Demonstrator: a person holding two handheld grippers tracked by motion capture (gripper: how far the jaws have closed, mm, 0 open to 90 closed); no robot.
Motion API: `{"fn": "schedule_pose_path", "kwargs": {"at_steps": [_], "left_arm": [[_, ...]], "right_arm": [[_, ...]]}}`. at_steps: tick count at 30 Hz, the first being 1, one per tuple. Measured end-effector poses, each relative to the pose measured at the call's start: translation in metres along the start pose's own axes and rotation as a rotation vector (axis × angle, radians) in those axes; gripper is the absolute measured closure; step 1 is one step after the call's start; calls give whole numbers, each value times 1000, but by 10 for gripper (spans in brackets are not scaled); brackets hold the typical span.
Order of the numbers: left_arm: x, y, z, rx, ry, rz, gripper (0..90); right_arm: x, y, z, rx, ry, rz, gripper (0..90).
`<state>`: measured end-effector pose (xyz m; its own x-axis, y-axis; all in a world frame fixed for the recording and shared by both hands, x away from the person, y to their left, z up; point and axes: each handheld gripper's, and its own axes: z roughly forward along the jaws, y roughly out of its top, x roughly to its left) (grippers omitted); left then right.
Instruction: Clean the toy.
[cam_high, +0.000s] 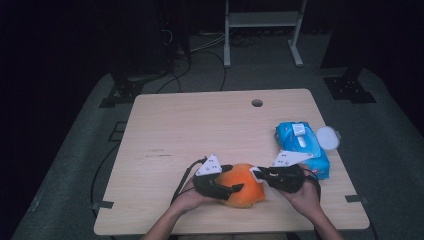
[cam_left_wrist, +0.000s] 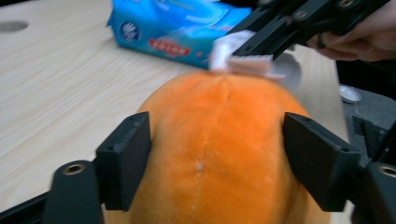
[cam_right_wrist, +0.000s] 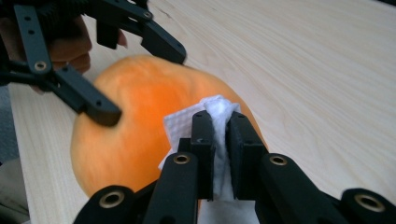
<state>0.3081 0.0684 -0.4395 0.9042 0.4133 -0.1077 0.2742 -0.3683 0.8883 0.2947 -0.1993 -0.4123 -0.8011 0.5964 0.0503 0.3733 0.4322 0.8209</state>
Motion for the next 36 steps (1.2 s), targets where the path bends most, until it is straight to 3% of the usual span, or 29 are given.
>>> {"fn": "schedule_pose_path", "kwargs": {"at_steps": [5,8,12,14,18,20,23,27,30,32,34,36], "left_arm": [[11,-4,-4,-4,34,-83,284],[13,-4,-4,-8,41,-102,283],[11,-5,-4,-12,36,-89,284],[11,-6,-4,-13,28,-84,287],[9,-6,-4,-13,22,-76,287],[9,-7,-4,-20,12,-73,279],[7,-7,-3,-29,-9,-75,262],[-5,-5,1,-18,-17,-19,253],[-10,-4,2,-14,-19,2,236],[-9,-5,2,-18,-34,-1,236],[-10,-5,1,-16,-32,4,236],[-10,-5,1,-15,-30,8,237]], "right_arm": [[-1,-5,-4,4,23,20,810],[11,1,-6,-27,96,-1,810],[22,7,-1,-16,80,-56,809],[16,4,-1,-23,76,-24,809],[-5,-5,0,11,4,44,808],[-12,-9,1,13,17,85,809],[-7,-6,1,0,25,74,810],[2,3,0,-39,44,46,810],[2,4,2,-35,45,39,810],[-3,1,2,-27,41,59,810],[-9,-4,3,1,5,72,810],[-13,-8,2,8,11,103,811]]}}
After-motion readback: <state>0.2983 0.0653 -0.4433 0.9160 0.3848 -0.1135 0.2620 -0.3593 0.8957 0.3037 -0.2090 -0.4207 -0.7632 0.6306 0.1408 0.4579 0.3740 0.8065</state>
